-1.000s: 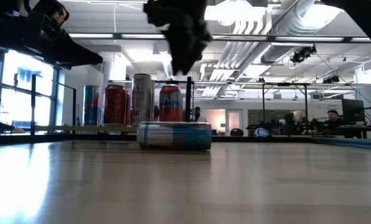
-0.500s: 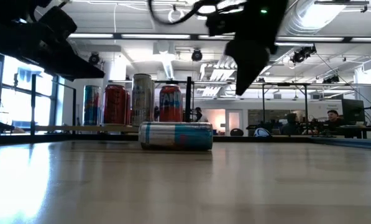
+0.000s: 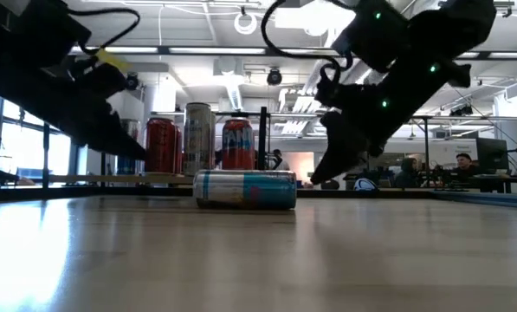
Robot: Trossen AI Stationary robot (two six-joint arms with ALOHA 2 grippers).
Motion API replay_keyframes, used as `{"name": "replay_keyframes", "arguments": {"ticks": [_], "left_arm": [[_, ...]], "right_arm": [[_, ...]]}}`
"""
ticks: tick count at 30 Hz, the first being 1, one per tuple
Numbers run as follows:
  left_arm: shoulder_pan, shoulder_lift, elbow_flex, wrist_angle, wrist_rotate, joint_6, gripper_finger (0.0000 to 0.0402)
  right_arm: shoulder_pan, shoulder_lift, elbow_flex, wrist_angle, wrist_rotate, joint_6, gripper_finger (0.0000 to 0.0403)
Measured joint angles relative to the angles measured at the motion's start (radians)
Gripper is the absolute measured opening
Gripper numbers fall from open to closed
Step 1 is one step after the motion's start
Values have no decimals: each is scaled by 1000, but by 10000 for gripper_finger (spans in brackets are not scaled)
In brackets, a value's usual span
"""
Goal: Place canned beverage on shelf
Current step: Put the blue soda can aligned with the other blue soda can on the shelf
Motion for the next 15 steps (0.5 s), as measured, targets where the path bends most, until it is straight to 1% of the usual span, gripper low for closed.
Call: {"name": "replay_keyframes", "arguments": {"ticks": [2,4,8,13,15], "left_arm": [[22,45,0,34,1,-4,0],[41,92,0,101,16,4,0],[76,178,1,218,78,21,0],[97,271,2,284,132,21,0],[97,301,9,285,148,15,0]], "right_arm": [[-15,12,-13,39,0,3,0],[-25,25,-14,87,0,-13,0],[-47,64,10,151,-60,-62,0],[-67,128,64,154,-87,-89,0],[-73,151,92,155,-100,-90,0]]}}
